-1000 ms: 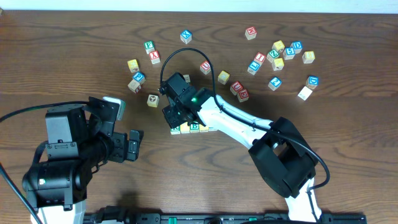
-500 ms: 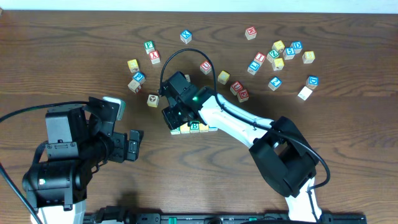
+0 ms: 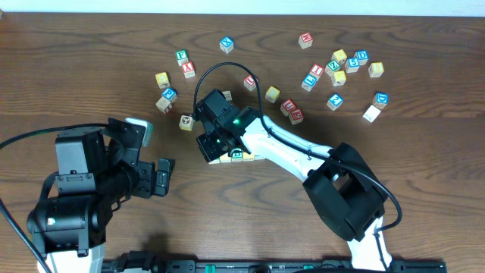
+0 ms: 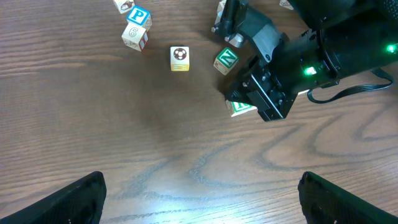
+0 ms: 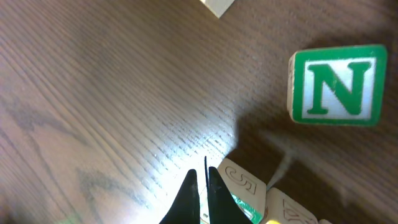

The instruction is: Spell out ROBOT

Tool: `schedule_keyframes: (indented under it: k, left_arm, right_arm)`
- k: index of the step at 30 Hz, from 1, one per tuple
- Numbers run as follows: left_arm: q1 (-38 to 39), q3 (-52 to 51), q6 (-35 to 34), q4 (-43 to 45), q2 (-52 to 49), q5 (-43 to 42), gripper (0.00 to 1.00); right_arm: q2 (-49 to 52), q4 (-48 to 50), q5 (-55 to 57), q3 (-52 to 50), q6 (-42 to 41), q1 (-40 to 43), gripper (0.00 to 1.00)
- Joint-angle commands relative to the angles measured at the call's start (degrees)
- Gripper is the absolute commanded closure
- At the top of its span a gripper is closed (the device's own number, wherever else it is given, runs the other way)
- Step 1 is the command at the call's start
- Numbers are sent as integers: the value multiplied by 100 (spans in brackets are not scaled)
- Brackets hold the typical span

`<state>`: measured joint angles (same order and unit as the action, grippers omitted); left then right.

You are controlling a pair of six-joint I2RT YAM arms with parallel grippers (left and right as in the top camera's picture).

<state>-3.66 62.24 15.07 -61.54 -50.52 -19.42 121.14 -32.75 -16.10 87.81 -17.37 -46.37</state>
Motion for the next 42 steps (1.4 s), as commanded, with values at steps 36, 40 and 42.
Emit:
schedule_keyframes:
  k: [36,40,42]
  left_arm:
    - [-28,46,55,-15,4,-68,3]
    - [-28,46,55,-15,4,-68,3]
    - [-28,46,55,-15,4,-68,3]
  right_arm:
    - [70,-221,210,59,138,-72,99]
    - [70,-219,249,59,181,-72,99]
    - [70,-216,249,59,179,-70,99]
